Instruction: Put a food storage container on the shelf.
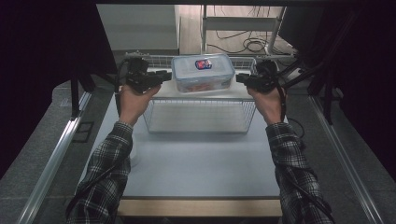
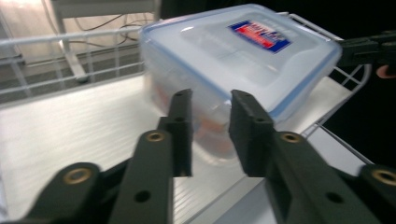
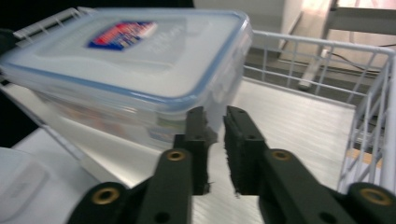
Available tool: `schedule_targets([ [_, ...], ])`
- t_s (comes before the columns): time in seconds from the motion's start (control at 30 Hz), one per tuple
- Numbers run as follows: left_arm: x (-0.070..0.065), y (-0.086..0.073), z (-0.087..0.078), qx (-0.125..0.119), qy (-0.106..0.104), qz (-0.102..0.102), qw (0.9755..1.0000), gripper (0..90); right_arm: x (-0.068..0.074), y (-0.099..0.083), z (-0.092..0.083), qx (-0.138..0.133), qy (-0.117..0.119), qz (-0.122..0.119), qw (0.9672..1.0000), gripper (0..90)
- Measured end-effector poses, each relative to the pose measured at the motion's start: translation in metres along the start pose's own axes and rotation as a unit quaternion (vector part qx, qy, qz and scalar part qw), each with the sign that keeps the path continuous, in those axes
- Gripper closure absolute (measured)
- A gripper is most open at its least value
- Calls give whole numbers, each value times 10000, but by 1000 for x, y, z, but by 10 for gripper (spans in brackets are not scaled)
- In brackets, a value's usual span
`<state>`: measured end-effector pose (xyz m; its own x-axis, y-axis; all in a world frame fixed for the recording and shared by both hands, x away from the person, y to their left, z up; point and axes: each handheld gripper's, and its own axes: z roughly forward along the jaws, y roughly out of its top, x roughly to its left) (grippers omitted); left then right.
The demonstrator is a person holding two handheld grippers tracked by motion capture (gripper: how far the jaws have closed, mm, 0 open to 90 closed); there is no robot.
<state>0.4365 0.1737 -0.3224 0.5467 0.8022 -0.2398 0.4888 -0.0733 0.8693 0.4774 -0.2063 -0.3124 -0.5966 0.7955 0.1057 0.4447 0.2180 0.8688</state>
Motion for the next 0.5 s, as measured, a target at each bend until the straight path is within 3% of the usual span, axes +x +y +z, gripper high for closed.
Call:
schedule_targets([
  [0.07, 2, -5, 3, 78, 27, -25, 10000, 763, 2, -1, 6, 96, -110, -86, 9999, 851],
  [0.1, 3, -9, 8, 167, 83, -22, 9998, 770, 5, 0, 12, 184, -338, -216, 9990, 864],
  [0.2, 4, -12, 14, 236, 113, -42, 9996, 770, 7, 1, 19, 243, -479, -220, 9983, 866],
  [0.33, 3, -14, 25, 299, 164, -30, 9994, 776, 7, 0, 25, 257, -388, -218, 9987, 874],
  [0.43, 7, -12, 27, 328, 379, -60, 9987, 798, 11, -1, 25, 252, -277, -286, 9989, 880],
  [0.5, 9, -11, 26, 321, 401, -111, 9986, 799, 15, -1, 25, 251, -189, -341, 9989, 880],
])
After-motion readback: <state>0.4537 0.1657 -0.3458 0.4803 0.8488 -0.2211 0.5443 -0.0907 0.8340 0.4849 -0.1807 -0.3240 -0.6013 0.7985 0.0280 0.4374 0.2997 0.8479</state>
